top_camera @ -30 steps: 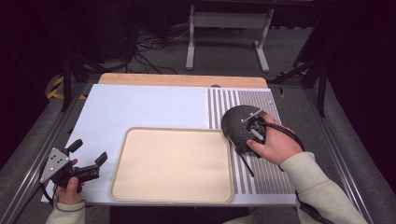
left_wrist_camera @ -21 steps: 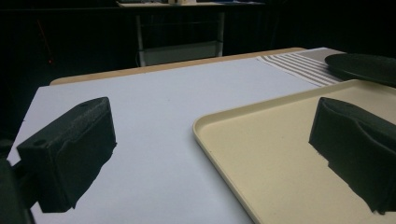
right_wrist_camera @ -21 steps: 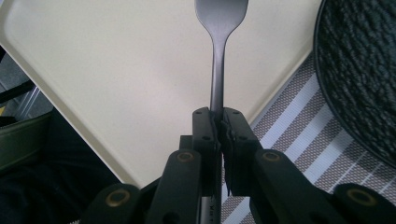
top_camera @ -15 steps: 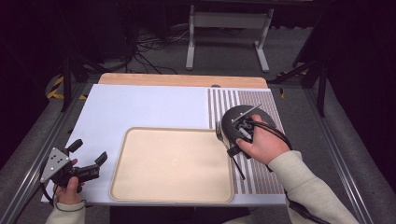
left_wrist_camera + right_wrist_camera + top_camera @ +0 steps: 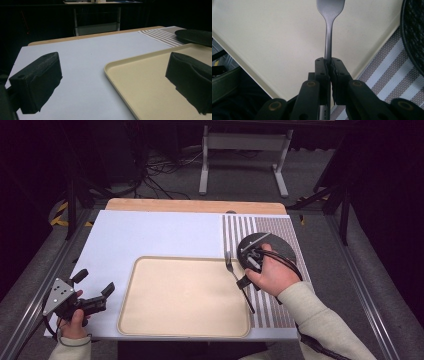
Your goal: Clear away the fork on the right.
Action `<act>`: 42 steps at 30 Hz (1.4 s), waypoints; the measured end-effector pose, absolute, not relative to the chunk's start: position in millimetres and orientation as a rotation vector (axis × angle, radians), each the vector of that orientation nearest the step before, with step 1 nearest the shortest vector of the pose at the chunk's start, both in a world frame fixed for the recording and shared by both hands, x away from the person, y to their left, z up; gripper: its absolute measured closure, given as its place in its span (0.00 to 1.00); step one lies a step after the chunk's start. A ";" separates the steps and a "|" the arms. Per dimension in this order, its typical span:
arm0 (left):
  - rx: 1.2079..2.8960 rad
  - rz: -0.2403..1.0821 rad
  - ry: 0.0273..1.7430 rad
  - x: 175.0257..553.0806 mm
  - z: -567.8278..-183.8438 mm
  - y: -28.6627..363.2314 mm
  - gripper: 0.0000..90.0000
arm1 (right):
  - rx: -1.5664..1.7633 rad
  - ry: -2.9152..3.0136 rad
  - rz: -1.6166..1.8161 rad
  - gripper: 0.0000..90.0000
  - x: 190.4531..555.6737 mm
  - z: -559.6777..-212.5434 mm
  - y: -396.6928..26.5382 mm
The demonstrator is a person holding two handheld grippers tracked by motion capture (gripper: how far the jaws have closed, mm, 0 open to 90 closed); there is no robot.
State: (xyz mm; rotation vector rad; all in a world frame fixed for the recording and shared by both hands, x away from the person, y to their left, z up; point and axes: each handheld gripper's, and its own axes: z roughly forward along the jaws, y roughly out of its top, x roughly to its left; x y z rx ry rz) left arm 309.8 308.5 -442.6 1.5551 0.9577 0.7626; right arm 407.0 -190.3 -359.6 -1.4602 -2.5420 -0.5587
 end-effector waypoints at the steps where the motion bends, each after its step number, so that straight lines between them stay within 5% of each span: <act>1: 1.555 0.763 0.958 309.8 -442.6 308.5 0.01 | -1.460 -2.542 -0.559 0.93 407.0 -359.6 -190.3; 42: 1.555 0.752 0.960 312.2 -443.0 307.3 0.01 | -1.620 -2.385 -0.381 0.93 418.7 -404.4 -159.2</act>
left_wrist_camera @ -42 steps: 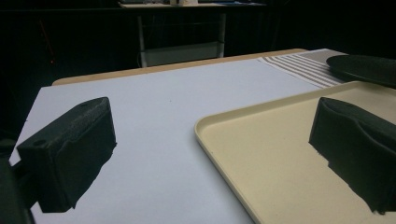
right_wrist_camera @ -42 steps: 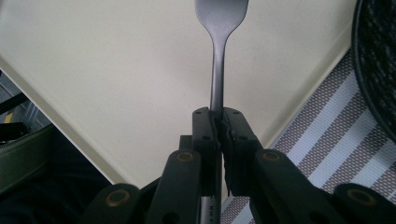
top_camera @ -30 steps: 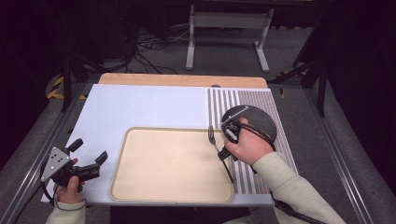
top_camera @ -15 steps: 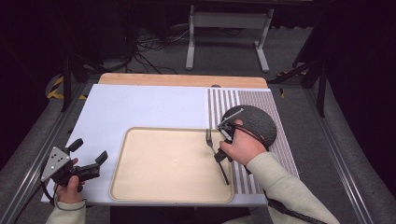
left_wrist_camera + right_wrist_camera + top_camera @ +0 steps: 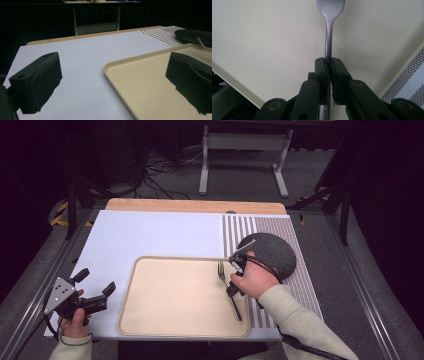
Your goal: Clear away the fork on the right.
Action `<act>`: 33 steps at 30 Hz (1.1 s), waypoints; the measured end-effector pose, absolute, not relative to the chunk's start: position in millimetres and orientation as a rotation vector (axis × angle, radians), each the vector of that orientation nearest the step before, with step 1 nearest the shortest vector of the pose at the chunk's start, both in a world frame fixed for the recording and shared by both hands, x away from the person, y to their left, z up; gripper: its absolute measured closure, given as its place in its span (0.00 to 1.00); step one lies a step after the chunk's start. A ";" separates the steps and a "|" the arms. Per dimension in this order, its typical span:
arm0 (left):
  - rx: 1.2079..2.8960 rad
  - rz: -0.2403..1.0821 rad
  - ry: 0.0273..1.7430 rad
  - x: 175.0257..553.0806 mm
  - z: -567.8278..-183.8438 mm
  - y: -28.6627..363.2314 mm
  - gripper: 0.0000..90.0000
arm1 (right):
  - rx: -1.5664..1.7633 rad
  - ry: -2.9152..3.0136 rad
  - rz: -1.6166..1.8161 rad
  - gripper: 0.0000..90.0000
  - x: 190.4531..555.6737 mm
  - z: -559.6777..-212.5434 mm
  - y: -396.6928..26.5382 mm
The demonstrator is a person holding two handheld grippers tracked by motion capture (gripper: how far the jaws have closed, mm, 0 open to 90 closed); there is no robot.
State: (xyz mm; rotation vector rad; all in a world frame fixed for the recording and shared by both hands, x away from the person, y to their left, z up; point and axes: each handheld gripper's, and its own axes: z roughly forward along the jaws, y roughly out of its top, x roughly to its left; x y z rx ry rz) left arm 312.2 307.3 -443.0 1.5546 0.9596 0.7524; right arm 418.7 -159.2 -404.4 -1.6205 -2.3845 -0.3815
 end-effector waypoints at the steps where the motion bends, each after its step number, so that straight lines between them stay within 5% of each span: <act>1: 1.554 0.754 0.958 312.4 -443.0 307.4 0.01 | -1.622 -2.385 -0.378 0.93 418.8 -404.9 -158.8; 25: 1.558 0.756 0.956 312.4 -442.8 306.9 0.01 | -1.651 -2.368 -0.323 0.93 418.7 -412.6 -154.3; 33: 1.559 0.756 0.955 312.3 -442.8 306.7 0.01 | -1.641 -2.392 -0.373 0.85 418.6 -407.6 -155.7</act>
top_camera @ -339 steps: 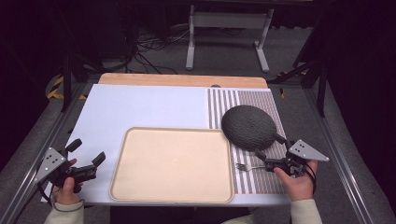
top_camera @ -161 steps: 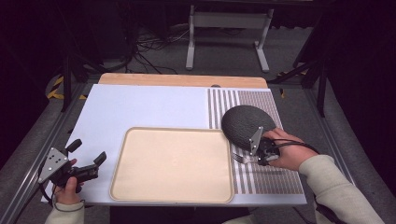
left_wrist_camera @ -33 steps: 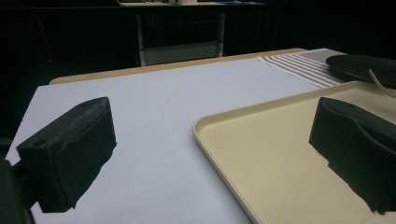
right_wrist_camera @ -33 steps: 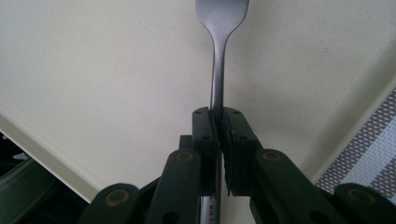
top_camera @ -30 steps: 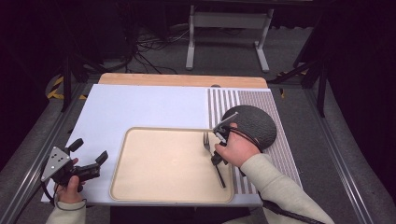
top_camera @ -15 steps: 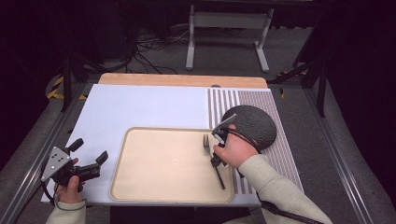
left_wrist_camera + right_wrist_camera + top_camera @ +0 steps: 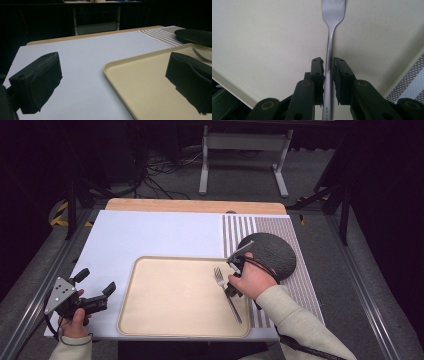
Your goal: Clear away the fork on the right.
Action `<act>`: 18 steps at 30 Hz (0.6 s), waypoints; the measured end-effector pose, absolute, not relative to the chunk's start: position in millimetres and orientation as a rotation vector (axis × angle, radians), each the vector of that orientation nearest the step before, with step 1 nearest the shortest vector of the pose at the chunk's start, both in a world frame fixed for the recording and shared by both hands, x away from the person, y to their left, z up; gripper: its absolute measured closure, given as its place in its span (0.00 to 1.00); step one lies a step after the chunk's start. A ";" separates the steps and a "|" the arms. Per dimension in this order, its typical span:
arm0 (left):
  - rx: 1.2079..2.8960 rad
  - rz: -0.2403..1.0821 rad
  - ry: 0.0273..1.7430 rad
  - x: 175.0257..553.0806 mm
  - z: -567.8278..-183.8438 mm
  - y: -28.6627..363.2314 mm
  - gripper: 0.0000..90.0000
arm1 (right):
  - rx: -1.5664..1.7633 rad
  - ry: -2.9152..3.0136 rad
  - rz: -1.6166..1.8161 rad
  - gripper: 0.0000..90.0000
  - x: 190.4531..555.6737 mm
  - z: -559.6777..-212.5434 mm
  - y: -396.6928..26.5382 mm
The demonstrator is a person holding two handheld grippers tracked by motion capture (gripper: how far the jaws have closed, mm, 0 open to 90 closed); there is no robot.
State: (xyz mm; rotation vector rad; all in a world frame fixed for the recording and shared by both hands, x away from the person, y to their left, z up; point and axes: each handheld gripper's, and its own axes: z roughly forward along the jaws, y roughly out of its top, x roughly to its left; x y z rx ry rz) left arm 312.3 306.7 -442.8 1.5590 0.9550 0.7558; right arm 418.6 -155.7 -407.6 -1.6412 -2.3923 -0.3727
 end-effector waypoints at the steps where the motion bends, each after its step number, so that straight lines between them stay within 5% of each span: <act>1: 1.560 0.756 0.956 312.4 -442.8 306.8 0.01 | -1.631 -2.401 -0.392 0.82 418.5 -406.3 -156.6; 8: 1.564 0.755 0.955 312.4 -442.8 306.5 0.01 | -1.576 -2.437 -0.550 0.63 417.0 -397.2 -162.2; 9: 1.560 0.754 0.958 312.3 -442.9 305.9 0.01 | -1.545 -2.472 -0.633 0.50 416.2 -395.3 -163.0; 12: 1.563 0.755 0.955 312.4 -442.9 305.8 0.01 | -1.468 -2.521 -0.739 0.41 414.7 -393.9 -162.9; 18: 1.565 0.757 0.956 312.6 -443.3 305.3 0.01 | -1.236 -2.660 -0.927 0.38 412.9 -386.9 -158.1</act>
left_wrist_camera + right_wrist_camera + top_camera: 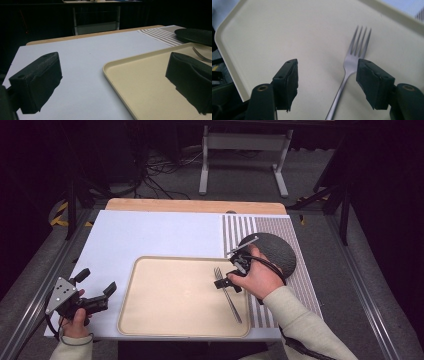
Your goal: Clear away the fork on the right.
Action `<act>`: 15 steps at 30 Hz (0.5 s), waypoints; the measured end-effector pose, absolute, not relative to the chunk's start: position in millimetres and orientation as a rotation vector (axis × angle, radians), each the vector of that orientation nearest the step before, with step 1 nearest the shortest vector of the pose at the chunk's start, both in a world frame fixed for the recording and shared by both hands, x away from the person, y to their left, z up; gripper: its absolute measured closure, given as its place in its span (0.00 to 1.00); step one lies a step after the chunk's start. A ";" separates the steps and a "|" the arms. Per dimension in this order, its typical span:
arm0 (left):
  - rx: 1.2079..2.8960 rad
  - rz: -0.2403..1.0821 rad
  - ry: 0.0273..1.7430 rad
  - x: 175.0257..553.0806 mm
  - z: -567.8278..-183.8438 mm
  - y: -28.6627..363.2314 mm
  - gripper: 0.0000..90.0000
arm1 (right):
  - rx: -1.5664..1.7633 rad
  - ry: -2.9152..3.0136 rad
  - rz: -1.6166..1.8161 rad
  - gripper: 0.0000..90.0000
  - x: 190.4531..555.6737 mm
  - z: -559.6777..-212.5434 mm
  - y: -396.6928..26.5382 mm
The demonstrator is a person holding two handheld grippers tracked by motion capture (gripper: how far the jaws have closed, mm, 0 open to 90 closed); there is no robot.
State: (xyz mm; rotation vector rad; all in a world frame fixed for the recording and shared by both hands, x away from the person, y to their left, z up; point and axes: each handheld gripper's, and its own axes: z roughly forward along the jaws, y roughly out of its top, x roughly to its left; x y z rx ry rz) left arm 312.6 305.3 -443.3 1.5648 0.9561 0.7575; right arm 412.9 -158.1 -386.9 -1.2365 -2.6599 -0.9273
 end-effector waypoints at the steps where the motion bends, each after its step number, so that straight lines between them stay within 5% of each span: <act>1: 1.564 0.757 0.957 312.6 -443.4 305.3 0.01 | -1.188 -2.690 -0.957 0.39 413.4 -386.0 -157.0; 10: 1.563 0.756 0.956 312.5 -443.5 306.0 0.01 | -0.865 -2.881 -1.090 0.54 420.0 -384.3 -148.3; 15: 1.565 0.754 0.958 312.6 -444.0 306.0 0.01 | -0.683 -2.950 -1.041 0.89 424.5 -389.8 -141.3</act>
